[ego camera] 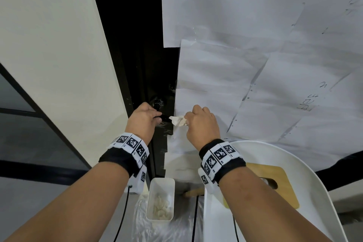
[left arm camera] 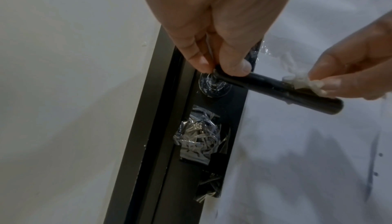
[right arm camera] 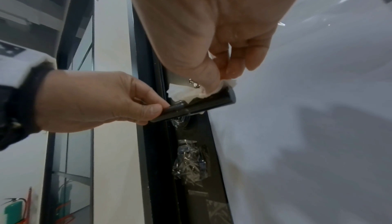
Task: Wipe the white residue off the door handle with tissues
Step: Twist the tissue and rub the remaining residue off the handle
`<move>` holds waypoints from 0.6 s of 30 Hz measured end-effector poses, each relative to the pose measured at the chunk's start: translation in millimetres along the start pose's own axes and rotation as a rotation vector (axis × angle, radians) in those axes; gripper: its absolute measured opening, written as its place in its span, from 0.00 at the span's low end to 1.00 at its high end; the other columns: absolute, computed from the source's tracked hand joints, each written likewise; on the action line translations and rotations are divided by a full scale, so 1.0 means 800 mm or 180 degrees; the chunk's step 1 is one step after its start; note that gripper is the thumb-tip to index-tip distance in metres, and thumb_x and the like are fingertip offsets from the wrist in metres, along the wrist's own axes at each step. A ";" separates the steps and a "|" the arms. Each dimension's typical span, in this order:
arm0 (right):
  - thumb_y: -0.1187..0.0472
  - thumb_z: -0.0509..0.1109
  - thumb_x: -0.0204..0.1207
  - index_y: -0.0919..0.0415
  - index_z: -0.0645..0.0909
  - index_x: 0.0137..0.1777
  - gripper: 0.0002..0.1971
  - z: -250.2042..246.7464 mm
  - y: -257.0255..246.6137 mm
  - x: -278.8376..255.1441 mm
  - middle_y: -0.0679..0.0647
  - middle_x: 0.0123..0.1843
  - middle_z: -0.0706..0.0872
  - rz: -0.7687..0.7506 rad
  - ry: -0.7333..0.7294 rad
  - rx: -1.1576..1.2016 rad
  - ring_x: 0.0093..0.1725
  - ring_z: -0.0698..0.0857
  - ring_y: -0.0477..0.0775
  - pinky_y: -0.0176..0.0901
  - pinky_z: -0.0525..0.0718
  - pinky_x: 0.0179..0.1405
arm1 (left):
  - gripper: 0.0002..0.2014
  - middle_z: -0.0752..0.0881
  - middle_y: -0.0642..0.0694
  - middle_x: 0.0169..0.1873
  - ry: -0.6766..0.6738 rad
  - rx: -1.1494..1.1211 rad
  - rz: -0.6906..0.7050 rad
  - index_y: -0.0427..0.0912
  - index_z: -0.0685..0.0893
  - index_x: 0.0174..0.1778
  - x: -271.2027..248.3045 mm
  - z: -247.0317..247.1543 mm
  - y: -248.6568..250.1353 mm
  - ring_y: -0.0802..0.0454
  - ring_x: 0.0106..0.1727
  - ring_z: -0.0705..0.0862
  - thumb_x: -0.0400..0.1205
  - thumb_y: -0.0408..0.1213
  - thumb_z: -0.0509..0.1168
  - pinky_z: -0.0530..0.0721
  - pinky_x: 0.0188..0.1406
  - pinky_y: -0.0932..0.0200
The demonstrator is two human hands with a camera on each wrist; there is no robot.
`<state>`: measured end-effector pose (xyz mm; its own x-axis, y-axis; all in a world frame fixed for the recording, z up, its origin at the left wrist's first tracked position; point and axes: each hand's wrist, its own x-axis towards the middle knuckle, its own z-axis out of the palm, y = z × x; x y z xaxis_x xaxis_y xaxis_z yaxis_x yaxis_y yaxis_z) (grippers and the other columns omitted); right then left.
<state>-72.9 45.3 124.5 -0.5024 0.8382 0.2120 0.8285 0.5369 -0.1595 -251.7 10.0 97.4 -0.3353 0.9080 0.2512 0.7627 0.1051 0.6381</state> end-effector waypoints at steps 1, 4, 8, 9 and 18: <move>0.73 0.60 0.69 0.63 0.82 0.48 0.13 -0.003 0.001 -0.002 0.58 0.48 0.78 -0.0033 -0.0037 0.0040 0.49 0.75 0.62 0.47 0.68 0.41 | 0.11 0.79 0.49 0.53 0.0019 -0.0002 -0.0016 0.38 0.89 0.58 0.000 0.001 0.001 0.60 0.51 0.74 0.80 0.34 0.69 0.65 0.48 0.82; 0.75 0.61 0.70 0.64 0.82 0.54 0.16 0.000 -0.008 -0.001 0.60 0.49 0.78 -0.0165 -0.0067 0.0130 0.49 0.75 0.63 0.47 0.68 0.40 | 0.10 0.79 0.48 0.53 0.0053 -0.0042 -0.0067 0.38 0.89 0.56 0.000 0.001 0.006 0.59 0.50 0.76 0.80 0.33 0.69 0.67 0.50 0.76; 0.67 0.67 0.73 0.63 0.84 0.47 0.06 0.010 -0.028 0.006 0.58 0.47 0.78 -0.0256 0.0041 0.0019 0.48 0.76 0.61 0.46 0.69 0.39 | 0.10 0.80 0.44 0.54 -0.0016 -0.0067 -0.0152 0.35 0.88 0.56 0.002 -0.001 0.009 0.57 0.50 0.76 0.80 0.32 0.69 0.65 0.47 0.78; 0.70 0.66 0.73 0.64 0.83 0.47 0.06 0.009 -0.031 0.007 0.59 0.47 0.79 -0.0267 0.0025 0.0049 0.49 0.76 0.61 0.47 0.69 0.39 | 0.11 0.80 0.43 0.55 -0.0046 -0.0034 -0.0159 0.35 0.88 0.57 0.003 -0.002 0.009 0.57 0.50 0.76 0.80 0.32 0.69 0.65 0.48 0.78; 0.78 0.59 0.66 0.66 0.78 0.46 0.13 -0.002 -0.009 -0.008 0.61 0.50 0.78 -0.0067 0.0007 0.0140 0.50 0.74 0.63 0.47 0.70 0.41 | 0.10 0.77 0.50 0.51 0.0034 0.0090 -0.0084 0.39 0.89 0.56 0.000 -0.002 0.007 0.59 0.49 0.75 0.80 0.35 0.69 0.68 0.51 0.72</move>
<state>-75.6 36.0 126.0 -0.5190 0.8265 0.2179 0.8060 0.5581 -0.1973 -248.3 10.0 102.2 -0.3611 0.9004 0.2424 0.7689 0.1405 0.6238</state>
